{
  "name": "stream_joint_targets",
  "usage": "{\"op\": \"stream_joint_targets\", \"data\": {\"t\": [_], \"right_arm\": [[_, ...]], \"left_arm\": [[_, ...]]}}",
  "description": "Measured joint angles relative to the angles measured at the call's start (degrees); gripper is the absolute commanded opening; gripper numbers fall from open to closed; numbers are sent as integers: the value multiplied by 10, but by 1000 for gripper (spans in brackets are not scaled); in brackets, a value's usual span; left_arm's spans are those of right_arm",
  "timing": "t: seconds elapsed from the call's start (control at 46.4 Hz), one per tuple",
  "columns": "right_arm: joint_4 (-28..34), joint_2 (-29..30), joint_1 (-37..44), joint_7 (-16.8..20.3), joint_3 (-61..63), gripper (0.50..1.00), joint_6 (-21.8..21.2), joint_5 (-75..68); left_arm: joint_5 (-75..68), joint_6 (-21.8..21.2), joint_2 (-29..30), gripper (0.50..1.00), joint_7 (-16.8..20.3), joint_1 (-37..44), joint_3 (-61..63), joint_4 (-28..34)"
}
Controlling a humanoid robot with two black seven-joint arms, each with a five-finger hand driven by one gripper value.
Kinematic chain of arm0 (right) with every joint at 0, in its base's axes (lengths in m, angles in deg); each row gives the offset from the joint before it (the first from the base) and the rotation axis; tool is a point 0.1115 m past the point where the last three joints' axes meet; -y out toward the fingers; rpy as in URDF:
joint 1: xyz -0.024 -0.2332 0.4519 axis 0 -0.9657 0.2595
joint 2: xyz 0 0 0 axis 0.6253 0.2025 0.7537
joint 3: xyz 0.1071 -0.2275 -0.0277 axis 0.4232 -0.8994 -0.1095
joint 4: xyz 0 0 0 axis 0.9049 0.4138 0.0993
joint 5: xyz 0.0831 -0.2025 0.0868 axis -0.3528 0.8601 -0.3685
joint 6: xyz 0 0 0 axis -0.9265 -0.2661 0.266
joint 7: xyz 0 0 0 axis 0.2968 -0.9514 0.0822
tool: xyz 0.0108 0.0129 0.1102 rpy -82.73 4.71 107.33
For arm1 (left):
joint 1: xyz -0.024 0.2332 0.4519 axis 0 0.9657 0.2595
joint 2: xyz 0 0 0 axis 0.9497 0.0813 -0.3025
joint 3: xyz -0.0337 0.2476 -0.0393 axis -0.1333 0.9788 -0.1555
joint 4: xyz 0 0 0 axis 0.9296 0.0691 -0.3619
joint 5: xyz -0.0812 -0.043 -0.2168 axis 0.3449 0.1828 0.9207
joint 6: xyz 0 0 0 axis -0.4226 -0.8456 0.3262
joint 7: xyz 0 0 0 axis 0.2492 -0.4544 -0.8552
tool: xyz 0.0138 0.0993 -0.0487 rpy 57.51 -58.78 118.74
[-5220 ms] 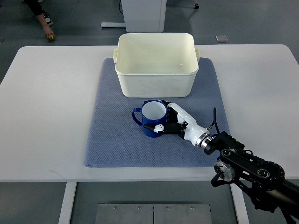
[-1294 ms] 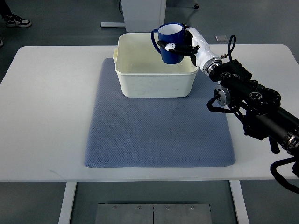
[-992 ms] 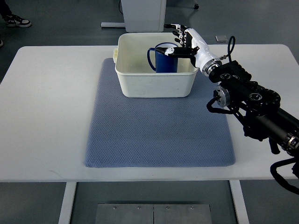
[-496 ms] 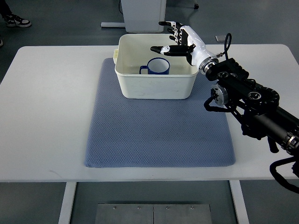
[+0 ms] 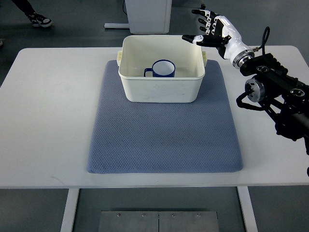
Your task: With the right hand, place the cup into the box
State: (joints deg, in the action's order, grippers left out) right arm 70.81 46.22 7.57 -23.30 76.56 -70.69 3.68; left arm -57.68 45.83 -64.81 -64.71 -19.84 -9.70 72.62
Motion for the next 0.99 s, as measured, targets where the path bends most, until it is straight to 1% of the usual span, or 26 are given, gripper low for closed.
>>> {"op": "stream_joint_targets", "data": {"t": [0.237,0.302,0.41,0.669,0.992], "right_arm": [[6,-27,-43,38,97,998,-43,-1],[6,-32,-53,42,115,1000,-50,-1],[6,-37,-74,43,150,1000,-59,-1],[3,-32,-137,37,234,1000,-60,-1],[1,17,-198,37,333,1000,-60,-1]], "left_arm": [[0,0,0,1000,0,0,0,0],[0,0,0,1000,0,0,0,0],[0,0,0,1000,0,0,0,0],[0,0,0,1000,0,0,0,0],[0,0,0,1000,0,0,0,0]]}}
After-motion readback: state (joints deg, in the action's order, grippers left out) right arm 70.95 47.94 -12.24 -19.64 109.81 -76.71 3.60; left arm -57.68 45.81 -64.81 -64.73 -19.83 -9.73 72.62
